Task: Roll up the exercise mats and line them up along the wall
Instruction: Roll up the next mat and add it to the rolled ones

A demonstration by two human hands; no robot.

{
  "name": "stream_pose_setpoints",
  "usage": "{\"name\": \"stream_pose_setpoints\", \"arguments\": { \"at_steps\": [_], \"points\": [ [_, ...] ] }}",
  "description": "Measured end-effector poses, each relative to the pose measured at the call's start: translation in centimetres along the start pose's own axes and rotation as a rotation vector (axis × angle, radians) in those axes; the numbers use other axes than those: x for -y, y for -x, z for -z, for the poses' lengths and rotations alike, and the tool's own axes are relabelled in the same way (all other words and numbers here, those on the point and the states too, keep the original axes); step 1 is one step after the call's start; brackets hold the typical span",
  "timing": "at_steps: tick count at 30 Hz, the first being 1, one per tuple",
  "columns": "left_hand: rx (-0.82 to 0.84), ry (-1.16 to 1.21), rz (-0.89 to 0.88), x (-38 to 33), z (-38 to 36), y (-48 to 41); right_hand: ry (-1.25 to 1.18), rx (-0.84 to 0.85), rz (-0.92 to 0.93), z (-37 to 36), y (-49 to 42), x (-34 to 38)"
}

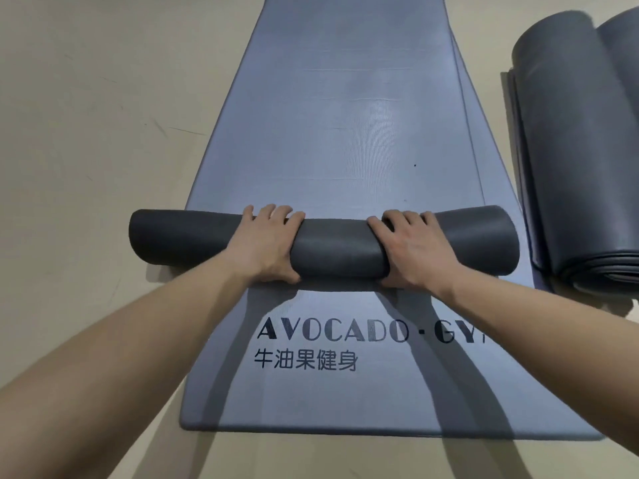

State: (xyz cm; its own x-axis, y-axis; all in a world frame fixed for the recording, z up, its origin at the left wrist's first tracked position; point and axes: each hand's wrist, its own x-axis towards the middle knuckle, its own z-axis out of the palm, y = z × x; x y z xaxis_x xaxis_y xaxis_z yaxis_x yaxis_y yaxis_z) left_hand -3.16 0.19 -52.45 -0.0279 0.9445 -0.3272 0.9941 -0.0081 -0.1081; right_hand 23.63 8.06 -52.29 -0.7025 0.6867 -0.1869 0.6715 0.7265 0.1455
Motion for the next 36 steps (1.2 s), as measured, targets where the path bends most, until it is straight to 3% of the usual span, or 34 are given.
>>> {"name": "stream_pose_setpoints", "arguments": {
  "at_steps": [2, 4, 10, 12, 15, 17, 19, 22, 24, 26, 29, 31, 36],
  "points": [
    [-0.111, -0.023, 0.021, -0.6, -1.0, 1.0, -0.076, 0.083, 0.011, 1.6, -1.8, -0.6],
    [-0.095, 0.049, 0.005, -0.1, 0.1, 0.7, -0.147, 0.169, 0.013, 3.0, -2.5, -1.0],
    [0.287, 0.178, -0.126, -0.1, 3.8, 0.9, -0.334, 0.449, 0.019, 5.4, -0.1, -1.3],
    [0.37, 0.243, -0.148, -0.5, 4.1, 0.6, -0.291, 0.384, -0.001, 4.6, 1.8, -0.8],
    [0.478, 0.377, -0.155, -0.6, 4.9, -1.0, -0.104, 0.153, -0.065, 2.3, 4.4, 1.1],
    [0.528, 0.422, -0.138, -0.5, 5.3, -1.8, -0.112, 0.13, -0.079, 2.1, 3.9, 0.9],
    [0.437, 0.384, -0.147, -0.4, 5.3, -1.6, -0.185, 0.172, -0.08, 3.2, 2.5, -0.1],
    [-0.017, 0.12, -0.122, -0.7, 2.7, 0.9, -0.283, 0.307, -0.056, 4.5, 0.1, -1.4],
    [-0.185, 0.003, -0.106, -1.6, 0.4, 2.3, -0.356, 0.413, -0.04, 5.5, -1.6, -2.4],
    [-0.165, 0.033, -0.097, -1.4, 0.6, 1.5, -0.398, 0.415, -0.029, 5.4, -2.5, -2.7],
    [-0.005, 0.185, -0.096, -0.4, 3.4, -0.8, -0.131, 0.081, -0.035, 3.4, -1.3, -1.6],
    [0.065, 0.209, -0.086, -0.2, 4.3, -1.7, 0.022, -0.023, -0.022, 1.7, -0.5, -0.5],
    [0.255, 0.289, -0.072, -0.3, 6.4, -2.4, -0.13, 0.169, 0.015, 4.7, -1.8, -1.5]
  ]
}}
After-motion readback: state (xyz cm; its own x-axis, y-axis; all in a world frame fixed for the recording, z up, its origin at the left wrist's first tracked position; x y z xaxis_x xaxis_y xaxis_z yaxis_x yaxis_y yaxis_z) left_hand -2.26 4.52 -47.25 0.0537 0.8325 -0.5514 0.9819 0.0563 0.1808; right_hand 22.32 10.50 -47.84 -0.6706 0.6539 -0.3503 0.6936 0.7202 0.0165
